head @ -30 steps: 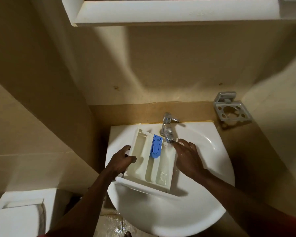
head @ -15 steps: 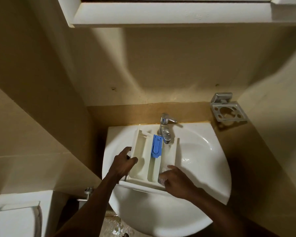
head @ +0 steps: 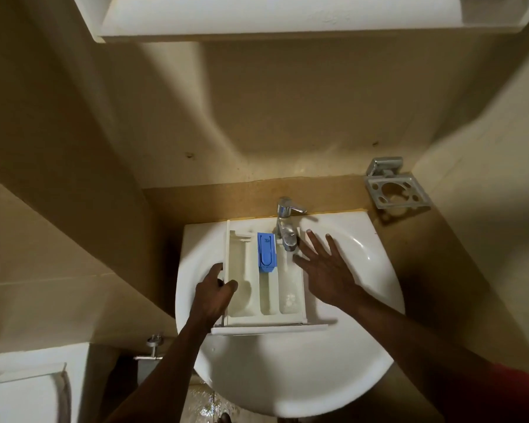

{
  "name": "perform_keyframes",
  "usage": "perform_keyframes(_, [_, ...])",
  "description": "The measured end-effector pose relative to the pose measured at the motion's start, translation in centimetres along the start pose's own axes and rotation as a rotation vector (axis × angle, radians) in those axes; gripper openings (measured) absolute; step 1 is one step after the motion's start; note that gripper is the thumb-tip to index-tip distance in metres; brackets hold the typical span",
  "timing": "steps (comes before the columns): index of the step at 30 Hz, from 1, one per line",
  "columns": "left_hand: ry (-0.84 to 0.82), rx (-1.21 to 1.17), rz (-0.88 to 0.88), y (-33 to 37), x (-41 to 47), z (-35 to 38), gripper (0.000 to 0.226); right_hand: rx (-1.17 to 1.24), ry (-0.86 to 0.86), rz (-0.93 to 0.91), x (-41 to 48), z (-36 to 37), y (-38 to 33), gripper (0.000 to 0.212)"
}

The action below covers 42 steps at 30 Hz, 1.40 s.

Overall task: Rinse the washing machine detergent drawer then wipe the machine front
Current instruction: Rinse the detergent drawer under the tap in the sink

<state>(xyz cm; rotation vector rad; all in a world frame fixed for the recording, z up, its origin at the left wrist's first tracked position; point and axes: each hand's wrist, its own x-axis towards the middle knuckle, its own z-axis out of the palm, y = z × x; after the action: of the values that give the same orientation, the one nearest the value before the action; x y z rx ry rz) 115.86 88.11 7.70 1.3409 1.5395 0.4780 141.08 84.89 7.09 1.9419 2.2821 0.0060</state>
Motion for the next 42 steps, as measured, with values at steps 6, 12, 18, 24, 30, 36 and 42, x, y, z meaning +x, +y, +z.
perform_keyframes(6, [0.075,0.028,0.065,-0.1,-0.1,0.3,0.043,0.044,-0.073,-0.327,-5.1,1.9,-1.1,0.054])
perform_keyframes(12, [0.056,0.013,0.050,-0.1,-0.8,0.8,0.046,0.505,-0.144,-0.117,-4.4,1.7,-3.9,0.054])
perform_keyframes(18, [0.053,0.003,0.034,0.1,-1.2,0.6,0.058,0.394,0.018,-0.139,-2.7,1.9,-2.3,0.043])
perform_keyframes(24, [0.069,-0.002,0.059,-0.2,-1.6,0.5,0.047,0.226,0.109,-0.017,-0.3,1.2,0.0,0.053])
perform_keyframes(30, [0.138,-0.022,0.091,0.0,-2.1,1.0,0.046,0.582,-0.169,-0.036,-2.6,3.6,-3.4,0.048])
perform_keyframes(36, [0.168,-0.072,0.079,-0.6,-2.0,1.6,0.045,0.763,-0.168,0.083,-4.3,3.1,-2.1,0.050])
perform_keyframes(42, [0.098,-0.209,-0.032,-1.7,-2.3,3.0,0.043,0.915,0.187,0.385,-3.6,2.6,-1.8,0.023])
